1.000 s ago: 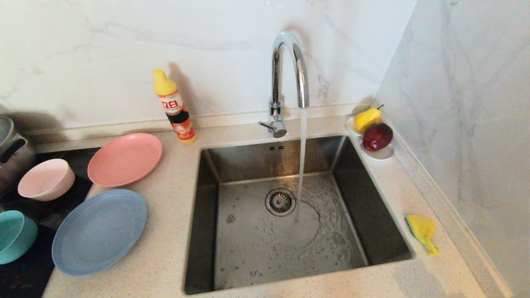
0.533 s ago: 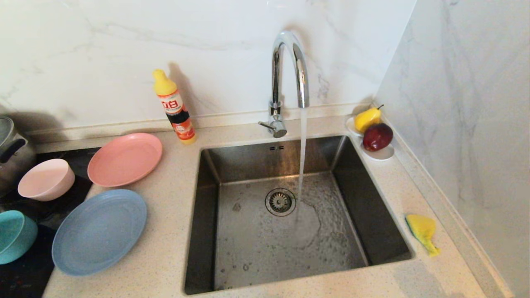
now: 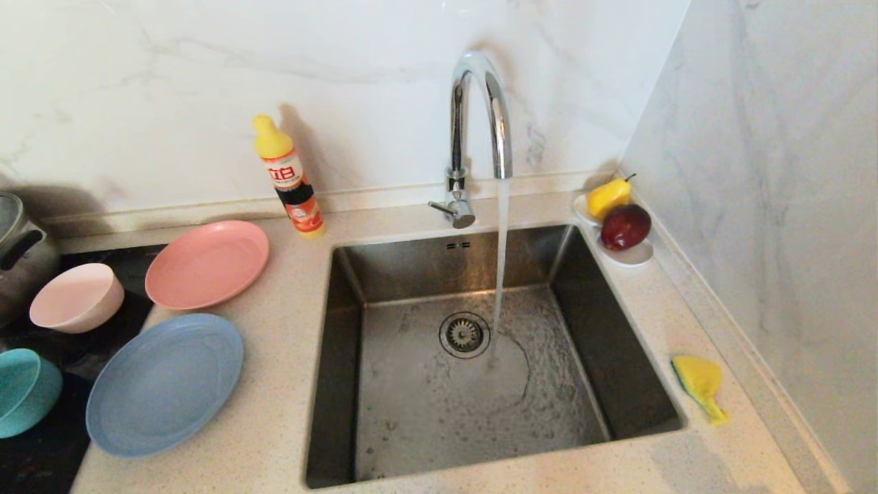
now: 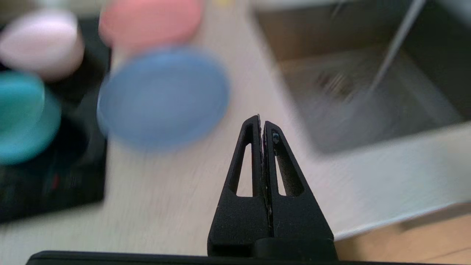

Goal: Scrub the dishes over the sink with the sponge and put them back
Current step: Turn off the faucet

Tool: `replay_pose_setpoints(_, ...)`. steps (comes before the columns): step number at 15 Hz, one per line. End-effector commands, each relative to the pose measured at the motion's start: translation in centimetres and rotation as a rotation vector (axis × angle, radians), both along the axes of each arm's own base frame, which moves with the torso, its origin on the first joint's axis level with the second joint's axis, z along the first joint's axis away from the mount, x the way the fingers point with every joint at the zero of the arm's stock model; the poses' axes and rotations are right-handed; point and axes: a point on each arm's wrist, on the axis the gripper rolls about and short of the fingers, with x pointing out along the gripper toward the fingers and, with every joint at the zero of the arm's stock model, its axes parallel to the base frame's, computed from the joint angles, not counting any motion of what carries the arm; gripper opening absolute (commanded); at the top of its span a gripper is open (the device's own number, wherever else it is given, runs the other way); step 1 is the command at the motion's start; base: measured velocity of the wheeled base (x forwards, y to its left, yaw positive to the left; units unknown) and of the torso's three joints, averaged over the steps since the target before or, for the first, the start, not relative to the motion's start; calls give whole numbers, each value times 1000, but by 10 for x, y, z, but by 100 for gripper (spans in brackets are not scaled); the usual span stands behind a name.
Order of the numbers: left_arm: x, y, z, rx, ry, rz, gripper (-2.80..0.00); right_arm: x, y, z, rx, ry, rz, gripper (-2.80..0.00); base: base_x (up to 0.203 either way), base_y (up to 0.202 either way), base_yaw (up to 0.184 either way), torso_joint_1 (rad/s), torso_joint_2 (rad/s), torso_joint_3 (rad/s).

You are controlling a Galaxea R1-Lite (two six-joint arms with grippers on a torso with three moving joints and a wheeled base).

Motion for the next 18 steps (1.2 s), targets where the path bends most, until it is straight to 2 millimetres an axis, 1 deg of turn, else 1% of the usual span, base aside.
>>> replay_pose_setpoints(1,2,0,40,-30,-3,-29,-280,0,0,0,2,2,0,-280,0,0,0,0,0,0)
replay_pose_setpoints(2,12,-1,65,-55,32,-65,-280,0,0,0,0,1,0,-280,0,0,0,0,0,0)
replay_pose_setpoints(3,26,-2,87,-76,76,-109,-280,0,0,0,1,2,0,-280,0,0,0,0,0,0)
replay_pose_setpoints(4,45,-4,106,-98,129,-160,-280,0,0,0,0,1,0,-280,0,0,0,0,0,0)
replay_pose_setpoints(5,70,-6,121,-123,190,-222,-280,0,0,0,0,2,0,-280,0,0,0,0,0,0)
replay_pose_setpoints(6,95,-8,131,-144,245,-284,-280,0,0,0,0,1,0,-280,0,0,0,0,0,0)
replay_pose_setpoints(8,152,-14,137,-192,344,-429,-280,0,0,0,0,2,0,-280,0,0,0,0,0,0)
replay_pose_setpoints(9,178,-17,135,-215,385,-496,-280,0,0,0,0,1,0,-280,0,0,0,0,0,0)
replay_pose_setpoints(11,230,-30,121,-251,464,-625,-280,0,0,0,0,1,0,-280,0,0,0,0,0,0)
replay_pose_setpoints(13,268,-48,100,-269,520,-723,-280,0,0,0,0,0,0,-280,0,0,0,0,0,0)
replay_pose_setpoints(15,296,-68,78,-294,552,-796,-280,0,0,0,0,0,0,-280,0,0,0,0,0,0)
replay_pose_setpoints(18,326,-89,47,-343,516,-859,-280,0,0,0,0,1,0,-280,0,0,0,0,0,0)
